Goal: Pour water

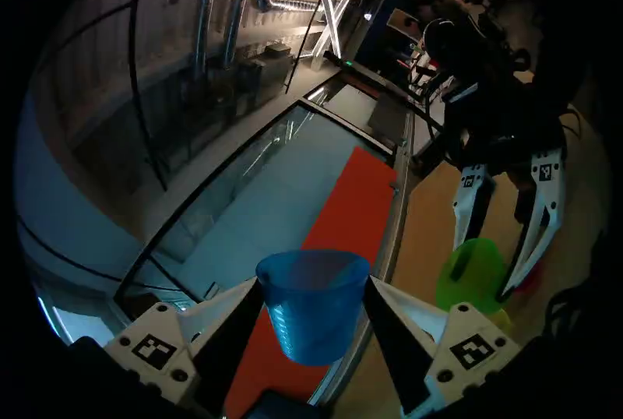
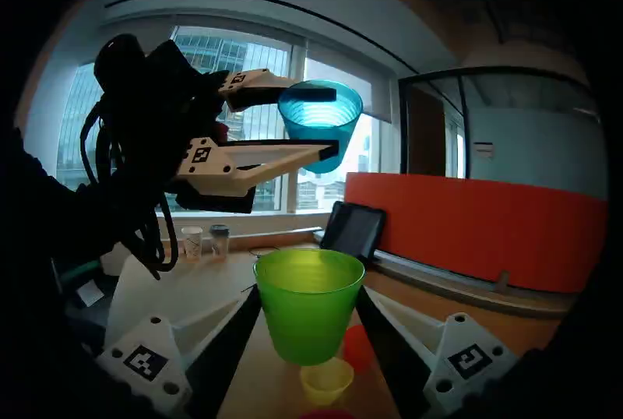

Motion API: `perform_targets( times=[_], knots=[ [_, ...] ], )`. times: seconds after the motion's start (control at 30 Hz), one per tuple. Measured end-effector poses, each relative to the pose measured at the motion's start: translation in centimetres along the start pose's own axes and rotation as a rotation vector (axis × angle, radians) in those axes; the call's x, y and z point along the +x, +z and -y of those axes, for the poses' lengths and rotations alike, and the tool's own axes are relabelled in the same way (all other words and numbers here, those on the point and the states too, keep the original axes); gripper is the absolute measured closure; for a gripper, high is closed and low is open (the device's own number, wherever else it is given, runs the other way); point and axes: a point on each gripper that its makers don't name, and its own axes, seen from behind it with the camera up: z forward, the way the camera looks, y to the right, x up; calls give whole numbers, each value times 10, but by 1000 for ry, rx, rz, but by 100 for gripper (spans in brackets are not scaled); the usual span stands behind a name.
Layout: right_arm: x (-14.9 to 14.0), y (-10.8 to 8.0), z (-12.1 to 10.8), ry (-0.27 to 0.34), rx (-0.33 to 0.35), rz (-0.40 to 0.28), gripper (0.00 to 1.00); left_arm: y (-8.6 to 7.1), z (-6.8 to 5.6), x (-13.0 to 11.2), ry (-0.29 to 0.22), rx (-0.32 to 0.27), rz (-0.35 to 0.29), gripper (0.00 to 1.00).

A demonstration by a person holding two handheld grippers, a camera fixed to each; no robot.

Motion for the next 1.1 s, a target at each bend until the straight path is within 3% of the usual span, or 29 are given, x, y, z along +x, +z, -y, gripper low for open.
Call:
perform_targets(
  times=[1.1],
  knots=[
    [0,-3,1,-7,8,-3,12,-2,3,19,189,22,-22,14]
  ],
)
